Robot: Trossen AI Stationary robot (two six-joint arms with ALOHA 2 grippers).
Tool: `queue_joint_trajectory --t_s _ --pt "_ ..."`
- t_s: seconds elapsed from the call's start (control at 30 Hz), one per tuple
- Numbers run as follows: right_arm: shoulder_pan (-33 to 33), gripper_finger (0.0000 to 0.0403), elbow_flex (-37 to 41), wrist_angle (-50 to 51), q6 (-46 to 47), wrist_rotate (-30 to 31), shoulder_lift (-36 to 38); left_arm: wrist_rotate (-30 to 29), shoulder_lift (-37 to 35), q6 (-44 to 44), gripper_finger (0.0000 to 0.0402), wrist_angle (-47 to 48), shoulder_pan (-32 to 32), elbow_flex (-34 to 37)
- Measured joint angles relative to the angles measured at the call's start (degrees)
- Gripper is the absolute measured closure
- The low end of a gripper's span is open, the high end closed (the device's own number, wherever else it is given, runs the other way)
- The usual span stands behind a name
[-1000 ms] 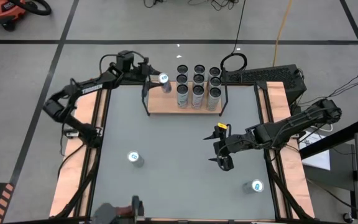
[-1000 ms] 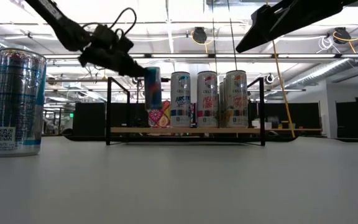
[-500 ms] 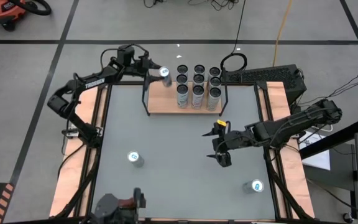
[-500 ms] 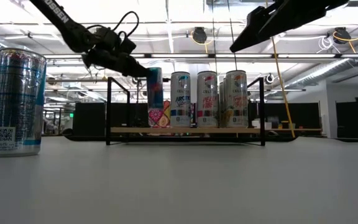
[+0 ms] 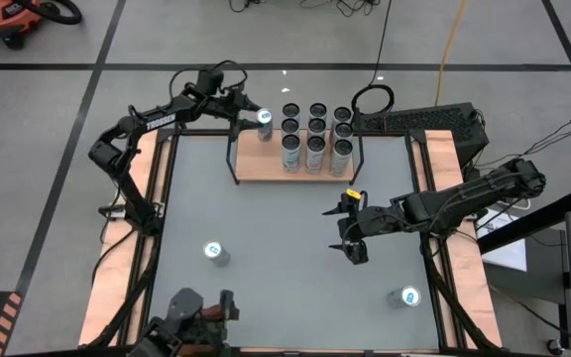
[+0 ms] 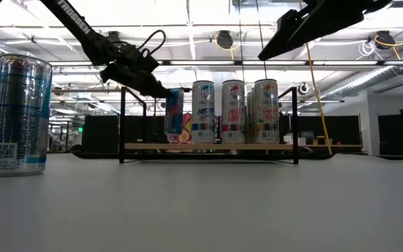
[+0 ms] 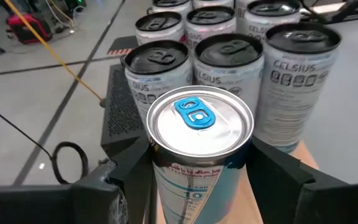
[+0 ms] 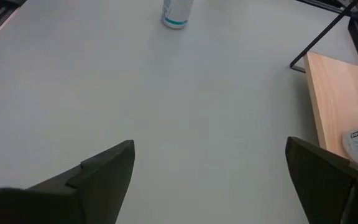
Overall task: Place canned beverage on shelf
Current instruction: Put the middle blue soda can on the shelf
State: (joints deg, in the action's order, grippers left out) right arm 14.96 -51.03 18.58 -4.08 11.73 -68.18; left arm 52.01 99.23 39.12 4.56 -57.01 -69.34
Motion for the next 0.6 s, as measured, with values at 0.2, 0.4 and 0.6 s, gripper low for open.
queue_joint_trajectory --t_s 0.2,0.4,0.6 --pt "0.0 0.0052 0.0 0.2 0.1 0.0 0.0 -0.5 0.9 0.3 0.0182 -0.3 0.0 0.0" --pt "0.0 0.0052 0.0 0.1 0.1 0.0 0.0 -1.7 0.9 0.7 0.0182 0.1 0.0 0.0" --pt "0.0 0.0052 0.0 0.1 0.1 0.0 0.0 -3.7 0.9 0.8 0.0182 1.0 0.0 0.0"
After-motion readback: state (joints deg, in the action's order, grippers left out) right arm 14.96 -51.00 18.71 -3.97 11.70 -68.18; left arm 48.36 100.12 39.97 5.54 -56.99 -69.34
